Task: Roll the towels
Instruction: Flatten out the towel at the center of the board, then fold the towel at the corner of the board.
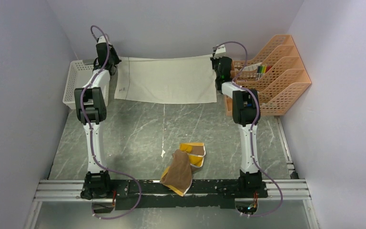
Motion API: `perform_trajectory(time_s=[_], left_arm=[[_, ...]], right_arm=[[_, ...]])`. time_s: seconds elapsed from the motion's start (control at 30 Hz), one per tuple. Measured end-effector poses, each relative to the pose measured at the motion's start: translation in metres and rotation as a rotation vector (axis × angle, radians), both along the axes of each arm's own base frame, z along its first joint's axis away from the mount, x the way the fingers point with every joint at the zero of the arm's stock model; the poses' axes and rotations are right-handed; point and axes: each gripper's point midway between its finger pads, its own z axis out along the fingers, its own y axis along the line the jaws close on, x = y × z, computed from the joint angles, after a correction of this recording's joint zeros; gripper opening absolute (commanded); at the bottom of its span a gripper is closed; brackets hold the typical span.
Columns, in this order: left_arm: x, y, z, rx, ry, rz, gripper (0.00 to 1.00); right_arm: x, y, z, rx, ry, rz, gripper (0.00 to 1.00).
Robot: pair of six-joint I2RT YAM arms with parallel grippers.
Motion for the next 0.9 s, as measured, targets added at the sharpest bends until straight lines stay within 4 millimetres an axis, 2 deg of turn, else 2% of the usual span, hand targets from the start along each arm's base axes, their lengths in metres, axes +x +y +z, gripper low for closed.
perform_trajectory(time_s=[0.1, 0.27, 0.33, 0.4, 0.57, 0.63, 0.73, 0.9], left_arm=[[0.004, -0.001, 0.011, -0.001, -0.024, -0.007, 0.07], [0.013, -0.001, 0.045, 0.002, -0.106, -0.011, 0.07], [0.014, -0.001, 0.05, 0.003, -0.126, -0.011, 0.07], [0.014, -0.001, 0.05, 0.002, -0.127, -0.012, 0.07], [0.015, -0.001, 0.05, 0.002, -0.135, -0.014, 0.07], [0.014, -0.002, 0.043, 0.002, -0.128, -0.014, 0.07], [0.01, -0.002, 0.024, 0.0, -0.097, -0.015, 0.07], [-0.002, -0.002, -0.016, -0.004, -0.023, -0.015, 0.07]], right_arm=[[0.004, 0.001, 0.015, -0.015, -0.031, 0.006, 0.0], [0.014, 0.002, 0.052, -0.029, -0.113, 0.008, 0.0], [0.016, 0.002, 0.059, -0.034, -0.13, 0.009, 0.0], [0.016, 0.003, 0.058, -0.037, -0.13, 0.01, 0.0], [0.015, 0.002, 0.04, -0.046, -0.099, 0.012, 0.0], [0.013, 0.002, 0.029, -0.048, -0.077, 0.011, 0.0], [0.008, 0.001, 0.009, -0.053, -0.041, 0.01, 0.0], [-0.008, -0.002, -0.039, -0.061, 0.057, 0.009, 0.0]])
